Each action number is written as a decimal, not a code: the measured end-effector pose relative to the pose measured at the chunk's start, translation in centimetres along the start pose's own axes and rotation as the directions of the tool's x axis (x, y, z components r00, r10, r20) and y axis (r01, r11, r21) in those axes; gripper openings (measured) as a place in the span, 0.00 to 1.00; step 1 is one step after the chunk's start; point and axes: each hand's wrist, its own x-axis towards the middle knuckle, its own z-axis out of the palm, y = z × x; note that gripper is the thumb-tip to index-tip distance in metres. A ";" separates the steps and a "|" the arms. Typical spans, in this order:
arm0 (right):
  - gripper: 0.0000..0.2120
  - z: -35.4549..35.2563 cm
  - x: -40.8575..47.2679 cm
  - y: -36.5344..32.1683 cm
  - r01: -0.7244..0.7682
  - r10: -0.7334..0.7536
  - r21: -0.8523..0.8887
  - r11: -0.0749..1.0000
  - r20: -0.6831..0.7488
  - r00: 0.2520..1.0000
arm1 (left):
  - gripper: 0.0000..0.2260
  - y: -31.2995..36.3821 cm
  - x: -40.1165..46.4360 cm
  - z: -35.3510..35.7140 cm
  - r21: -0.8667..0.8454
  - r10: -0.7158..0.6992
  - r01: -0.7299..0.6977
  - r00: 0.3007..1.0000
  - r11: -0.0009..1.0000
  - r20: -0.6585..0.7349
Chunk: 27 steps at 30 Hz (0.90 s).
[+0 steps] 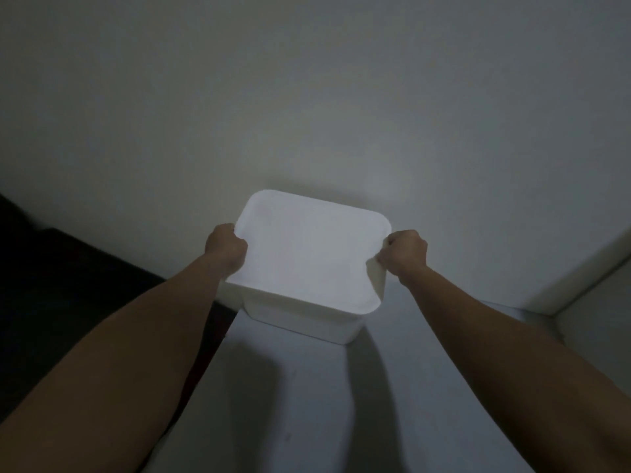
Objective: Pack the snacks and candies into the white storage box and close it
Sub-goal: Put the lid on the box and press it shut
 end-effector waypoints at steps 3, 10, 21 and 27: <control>0.04 0.8 1.0 0.6 -0.042 0.042 -0.001 0.999 0.014 0.999 | 0.11 0.0 1.1 1.1 0.022 -0.004 0.004 1.000 1.000 0.016; 0.05 2.3 2.0 1.6 -0.067 0.069 -0.057 0.996 0.043 0.997 | 0.12 -0.7 2.7 2.4 0.021 -0.025 0.025 1.000 0.999 -0.005; 0.07 3.7 1.2 2.0 -0.049 0.050 0.018 0.999 -0.043 0.998 | 0.16 -1.5 3.1 3.1 -0.013 -0.027 0.026 0.998 1.000 -0.057; 0.22 4.4 -0.3 2.2 -0.116 0.120 0.200 0.973 -0.008 0.993 | 0.16 -2.3 3.3 3.1 0.021 -0.073 0.073 0.997 0.997 0.019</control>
